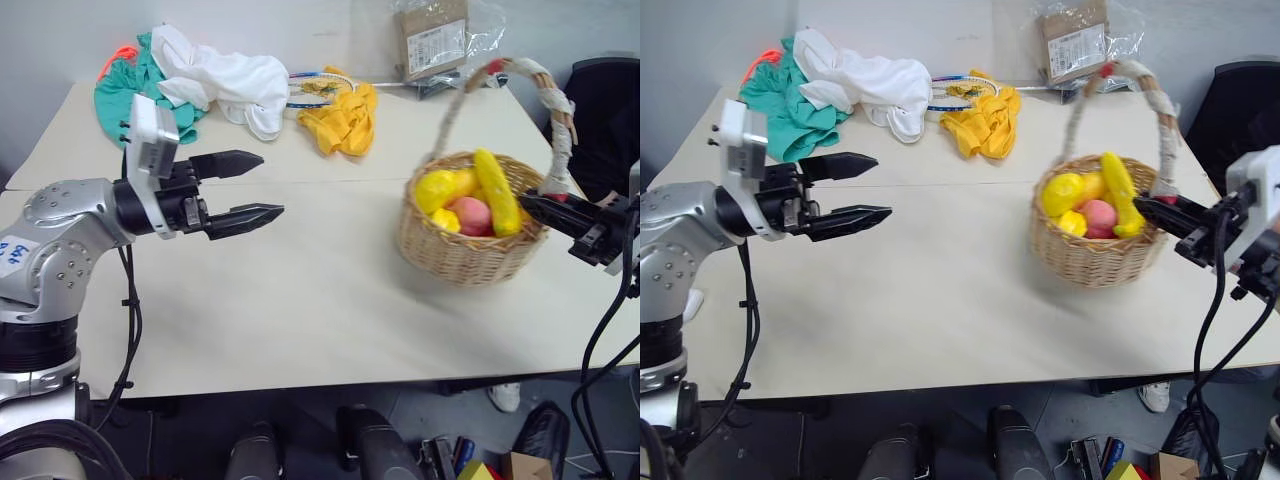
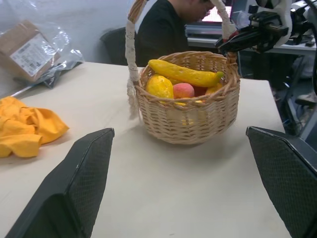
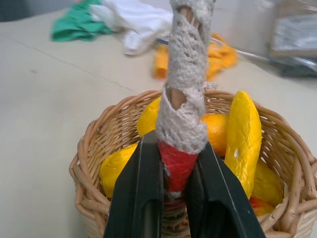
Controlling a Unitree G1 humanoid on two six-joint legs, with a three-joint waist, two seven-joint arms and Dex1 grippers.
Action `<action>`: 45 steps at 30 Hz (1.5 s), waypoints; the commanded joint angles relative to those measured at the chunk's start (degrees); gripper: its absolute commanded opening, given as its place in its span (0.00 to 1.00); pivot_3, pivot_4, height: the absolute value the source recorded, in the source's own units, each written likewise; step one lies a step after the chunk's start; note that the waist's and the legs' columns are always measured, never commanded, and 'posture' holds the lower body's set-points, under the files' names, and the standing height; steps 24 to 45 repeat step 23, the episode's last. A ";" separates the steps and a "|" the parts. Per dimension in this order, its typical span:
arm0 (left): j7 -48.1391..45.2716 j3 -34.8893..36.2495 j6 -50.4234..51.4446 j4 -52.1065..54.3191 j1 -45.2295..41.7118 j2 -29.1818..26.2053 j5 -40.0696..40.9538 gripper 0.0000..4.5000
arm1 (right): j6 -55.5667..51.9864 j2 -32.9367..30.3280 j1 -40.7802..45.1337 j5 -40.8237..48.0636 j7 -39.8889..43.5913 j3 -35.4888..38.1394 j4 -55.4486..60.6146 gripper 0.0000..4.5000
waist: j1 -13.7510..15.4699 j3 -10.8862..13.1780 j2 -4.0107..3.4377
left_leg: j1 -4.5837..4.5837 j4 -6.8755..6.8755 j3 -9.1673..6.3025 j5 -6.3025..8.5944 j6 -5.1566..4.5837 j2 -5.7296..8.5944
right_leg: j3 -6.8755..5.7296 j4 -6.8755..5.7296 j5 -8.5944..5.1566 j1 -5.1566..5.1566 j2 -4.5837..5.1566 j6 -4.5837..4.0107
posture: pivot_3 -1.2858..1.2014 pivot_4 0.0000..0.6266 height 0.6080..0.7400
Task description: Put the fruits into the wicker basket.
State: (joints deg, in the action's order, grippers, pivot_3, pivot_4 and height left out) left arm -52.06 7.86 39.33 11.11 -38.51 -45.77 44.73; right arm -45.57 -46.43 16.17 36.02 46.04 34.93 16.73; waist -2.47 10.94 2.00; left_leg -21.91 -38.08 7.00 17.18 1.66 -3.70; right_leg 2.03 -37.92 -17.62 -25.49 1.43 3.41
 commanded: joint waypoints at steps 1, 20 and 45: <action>-1.69 -0.56 -1.34 -1.07 -2.74 1.13 -0.79 1.00 | 1.80 3.59 -1.34 2.96 -4.11 6.30 -1.97 0.05 | 0.08 0.00 0.00 | 0.00 0.00 -0.01 -0.01 -0.01 0.00 | 0.00 0.00 0.00 0.00 0.00 0.01 | 0.52 0.24 1.00; -16.52 -4.50 -5.79 -13.49 -7.89 2.60 -5.90 1.00 | -15.79 -12.40 -45.02 14.40 16.13 49.24 6.39 1.00 | 0.52 0.04 0.10 | 0.53 0.14 -0.07 0.01 -0.12 0.13 | 0.00 0.27 0.05 0.65 -0.32 0.15 | 0.52 0.24 1.00; -20.22 -3.59 -7.07 -17.71 -9.64 2.90 -5.82 1.00 | -16.99 -13.81 -47.31 14.43 17.28 51.45 6.85 1.00 | 0.36 -0.03 0.27 | 0.89 0.21 -0.34 0.38 -0.32 -0.06 | 0.11 0.52 0.03 1.18 -0.72 0.07 | 0.52 0.24 1.00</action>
